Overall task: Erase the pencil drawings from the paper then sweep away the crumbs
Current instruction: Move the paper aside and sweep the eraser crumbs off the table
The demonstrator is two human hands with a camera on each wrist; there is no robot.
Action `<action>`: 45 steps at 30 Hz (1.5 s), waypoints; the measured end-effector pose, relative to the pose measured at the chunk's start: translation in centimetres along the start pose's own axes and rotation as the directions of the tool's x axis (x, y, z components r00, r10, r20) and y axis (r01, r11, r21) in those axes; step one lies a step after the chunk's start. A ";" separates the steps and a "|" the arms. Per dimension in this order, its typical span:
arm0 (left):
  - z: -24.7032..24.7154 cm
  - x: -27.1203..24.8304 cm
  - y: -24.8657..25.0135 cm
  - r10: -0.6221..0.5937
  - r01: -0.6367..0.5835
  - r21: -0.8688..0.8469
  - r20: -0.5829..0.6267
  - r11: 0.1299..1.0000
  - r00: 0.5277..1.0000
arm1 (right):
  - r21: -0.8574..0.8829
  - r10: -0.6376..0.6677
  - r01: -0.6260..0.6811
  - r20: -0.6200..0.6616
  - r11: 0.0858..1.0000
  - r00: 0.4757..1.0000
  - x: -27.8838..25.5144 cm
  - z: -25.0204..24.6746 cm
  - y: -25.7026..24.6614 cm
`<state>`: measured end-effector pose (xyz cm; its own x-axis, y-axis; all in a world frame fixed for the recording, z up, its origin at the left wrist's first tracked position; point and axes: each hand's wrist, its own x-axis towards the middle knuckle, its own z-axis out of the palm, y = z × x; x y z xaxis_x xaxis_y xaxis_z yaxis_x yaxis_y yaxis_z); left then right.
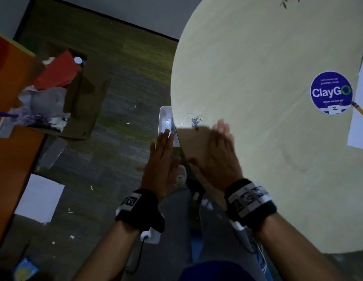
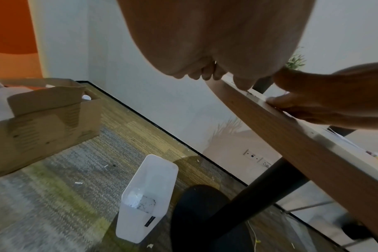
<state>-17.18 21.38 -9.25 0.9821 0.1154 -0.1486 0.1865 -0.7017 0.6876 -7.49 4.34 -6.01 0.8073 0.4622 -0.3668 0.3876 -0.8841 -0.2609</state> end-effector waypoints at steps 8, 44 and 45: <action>1.6 1.1 -0.6 0.041 -0.043 -0.030 -0.079 0.999 0.996 | 0.145 0.067 -0.046 -0.148 0.988 0.987 2.6 1.0 -3.9; 1.5 2.7 0.8 0.134 -0.148 0.384 0.062 0.911 0.989 | 0.157 0.075 -0.067 -0.044 0.985 0.996 2.6 -0.7 -2.3; 1.5 3.1 0.9 0.123 -0.134 0.395 0.053 0.909 0.991 | 0.142 0.069 -0.065 -0.024 0.988 0.997 2.6 -0.4 -2.3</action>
<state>-13.99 20.03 -10.18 0.9949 -0.0095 -0.0999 0.0277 -0.9309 0.3642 -6.09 7.59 -6.05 0.8427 0.3983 -0.3623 0.2674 -0.8936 -0.3604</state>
